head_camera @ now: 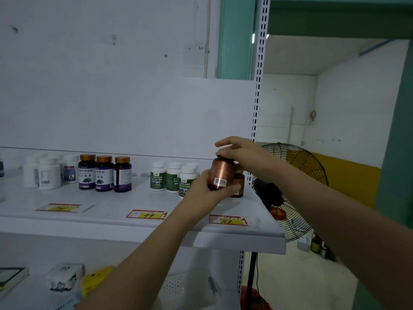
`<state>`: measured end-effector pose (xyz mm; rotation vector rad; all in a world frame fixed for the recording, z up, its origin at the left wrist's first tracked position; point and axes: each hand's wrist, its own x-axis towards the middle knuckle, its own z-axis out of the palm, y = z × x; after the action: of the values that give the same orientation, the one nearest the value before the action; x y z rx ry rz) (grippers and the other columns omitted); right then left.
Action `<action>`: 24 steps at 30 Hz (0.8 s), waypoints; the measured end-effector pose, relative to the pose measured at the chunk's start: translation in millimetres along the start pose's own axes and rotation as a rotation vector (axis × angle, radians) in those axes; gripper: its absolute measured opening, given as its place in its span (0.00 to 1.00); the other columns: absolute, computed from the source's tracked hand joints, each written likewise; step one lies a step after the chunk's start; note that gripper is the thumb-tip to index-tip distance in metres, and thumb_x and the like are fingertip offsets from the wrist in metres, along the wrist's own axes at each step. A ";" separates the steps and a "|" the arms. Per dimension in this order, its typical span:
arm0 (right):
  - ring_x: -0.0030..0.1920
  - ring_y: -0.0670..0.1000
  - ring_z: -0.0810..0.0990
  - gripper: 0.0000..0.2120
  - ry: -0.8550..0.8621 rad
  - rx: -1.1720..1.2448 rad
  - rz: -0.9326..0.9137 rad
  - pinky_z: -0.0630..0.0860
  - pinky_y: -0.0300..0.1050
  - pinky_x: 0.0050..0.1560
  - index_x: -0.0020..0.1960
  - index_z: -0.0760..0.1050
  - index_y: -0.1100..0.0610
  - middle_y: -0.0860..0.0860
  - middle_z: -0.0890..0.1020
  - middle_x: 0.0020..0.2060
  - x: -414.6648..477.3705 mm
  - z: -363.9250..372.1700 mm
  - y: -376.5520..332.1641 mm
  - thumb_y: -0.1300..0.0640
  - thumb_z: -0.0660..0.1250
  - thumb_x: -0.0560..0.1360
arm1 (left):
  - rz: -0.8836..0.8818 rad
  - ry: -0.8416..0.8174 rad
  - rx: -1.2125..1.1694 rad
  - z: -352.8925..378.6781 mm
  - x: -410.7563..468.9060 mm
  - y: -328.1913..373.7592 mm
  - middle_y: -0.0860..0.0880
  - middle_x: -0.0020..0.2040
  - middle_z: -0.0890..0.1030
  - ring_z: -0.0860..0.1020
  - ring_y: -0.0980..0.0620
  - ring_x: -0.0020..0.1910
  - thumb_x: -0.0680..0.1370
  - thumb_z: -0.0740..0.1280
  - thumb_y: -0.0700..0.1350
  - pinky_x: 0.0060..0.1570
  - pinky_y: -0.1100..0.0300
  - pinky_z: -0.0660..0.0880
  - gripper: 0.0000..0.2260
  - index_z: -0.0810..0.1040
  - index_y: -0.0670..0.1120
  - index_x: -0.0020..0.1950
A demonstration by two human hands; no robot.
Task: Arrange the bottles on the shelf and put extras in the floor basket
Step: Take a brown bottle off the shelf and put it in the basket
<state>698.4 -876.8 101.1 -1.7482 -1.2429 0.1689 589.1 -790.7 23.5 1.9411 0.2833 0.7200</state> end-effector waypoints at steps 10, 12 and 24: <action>0.51 0.48 0.79 0.22 0.072 -0.097 -0.004 0.78 0.48 0.55 0.59 0.75 0.51 0.48 0.77 0.52 0.1 14.9 -5.3 0.41 0.70 0.71 | 0.063 0.371 0.125 -1.5 1.6 -2.8 0.51 0.48 0.77 0.78 0.53 0.45 0.63 0.79 0.52 0.44 0.57 0.76 0.28 0.66 0.50 0.55; 0.50 0.48 0.80 0.19 0.063 -0.020 -0.015 0.79 0.46 0.54 0.58 0.76 0.53 0.49 0.78 0.50 0.6 17.7 -8.6 0.46 0.72 0.71 | 0.052 0.379 0.170 -5.8 1.4 -5.4 0.50 0.52 0.76 0.78 0.51 0.49 0.61 0.80 0.54 0.48 0.54 0.77 0.32 0.65 0.51 0.57; 0.58 0.49 0.77 0.22 -0.137 0.081 0.030 0.76 0.50 0.60 0.64 0.71 0.49 0.50 0.78 0.58 11.1 39.4 -19.6 0.45 0.69 0.73 | -0.056 0.394 0.053 -36.0 -11.4 -9.4 0.56 0.42 0.73 0.72 0.62 0.39 0.66 0.78 0.50 0.35 0.68 0.67 0.25 0.66 0.48 0.53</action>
<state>667.8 -843.4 98.7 -1.7089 -1.2898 0.3567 559.6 -765.3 22.6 1.8219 0.5996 1.0657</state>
